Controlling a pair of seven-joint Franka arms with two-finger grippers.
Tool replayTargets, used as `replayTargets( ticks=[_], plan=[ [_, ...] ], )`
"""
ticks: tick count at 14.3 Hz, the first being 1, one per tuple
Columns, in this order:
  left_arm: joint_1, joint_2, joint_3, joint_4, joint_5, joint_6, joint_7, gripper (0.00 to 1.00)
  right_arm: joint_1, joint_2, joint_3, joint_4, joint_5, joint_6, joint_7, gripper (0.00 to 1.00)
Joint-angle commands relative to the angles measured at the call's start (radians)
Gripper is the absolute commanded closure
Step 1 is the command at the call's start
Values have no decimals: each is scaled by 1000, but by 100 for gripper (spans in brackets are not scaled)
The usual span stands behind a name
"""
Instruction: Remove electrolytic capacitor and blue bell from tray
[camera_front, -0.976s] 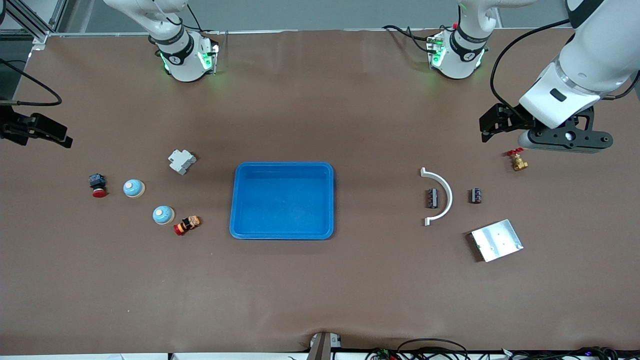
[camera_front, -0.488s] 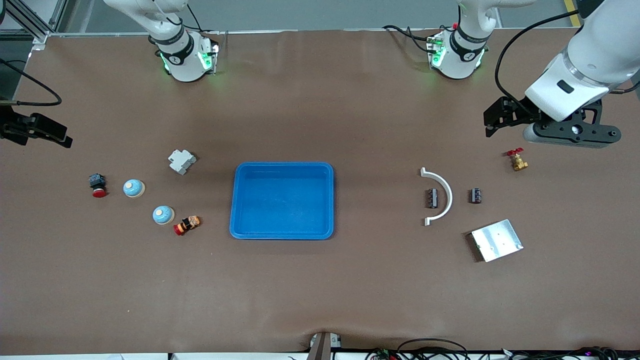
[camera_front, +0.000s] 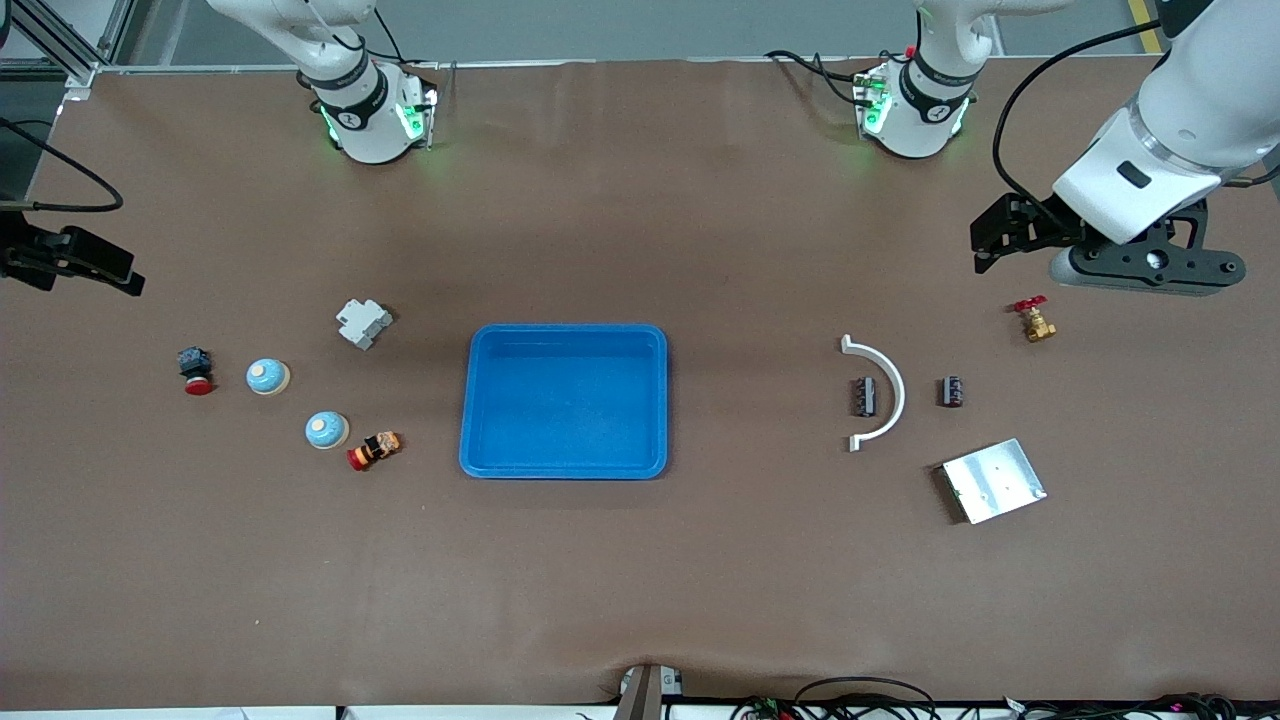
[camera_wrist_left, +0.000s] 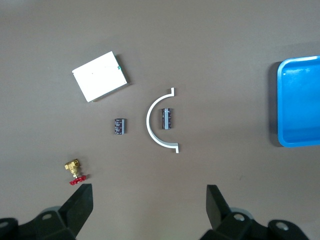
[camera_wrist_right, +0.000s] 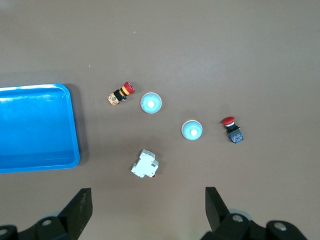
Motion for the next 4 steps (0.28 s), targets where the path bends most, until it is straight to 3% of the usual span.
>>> replayTargets(
  ticks=[1, 4],
  plan=[
    [5, -3, -4, 16, 29, -28, 22, 0, -8, -6, 4, -6, 13, -1, 4, 0],
    [6, -3, -10, 16, 40, -31, 22, 0, -8, -6, 4, -6, 15, -1, -1, 0]
  ],
)
